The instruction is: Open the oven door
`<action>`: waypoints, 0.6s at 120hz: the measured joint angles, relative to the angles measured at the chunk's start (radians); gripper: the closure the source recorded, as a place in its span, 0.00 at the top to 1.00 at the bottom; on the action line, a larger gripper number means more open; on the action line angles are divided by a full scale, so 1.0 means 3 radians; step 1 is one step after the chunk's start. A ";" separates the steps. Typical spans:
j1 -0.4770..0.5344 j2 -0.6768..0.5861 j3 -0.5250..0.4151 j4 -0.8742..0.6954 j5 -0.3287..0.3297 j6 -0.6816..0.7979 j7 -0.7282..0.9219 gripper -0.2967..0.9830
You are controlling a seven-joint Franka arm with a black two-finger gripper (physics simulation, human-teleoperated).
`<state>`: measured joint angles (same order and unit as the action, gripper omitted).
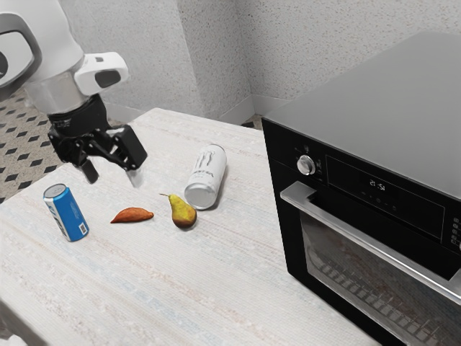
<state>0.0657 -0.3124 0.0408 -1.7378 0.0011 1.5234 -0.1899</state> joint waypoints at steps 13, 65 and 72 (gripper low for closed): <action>0.0021 -0.0393 0.0006 -0.0279 0.0003 -0.0044 -0.0349 0.77; -0.1262 -0.1525 0.0050 -0.1726 -0.0542 0.1804 -0.1856 0.77; -0.1455 -0.1465 0.0062 -0.1734 -0.0527 0.1989 -0.2083 0.77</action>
<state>-0.3707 -0.7518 0.0593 -2.2581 -0.1569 2.1200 -0.8148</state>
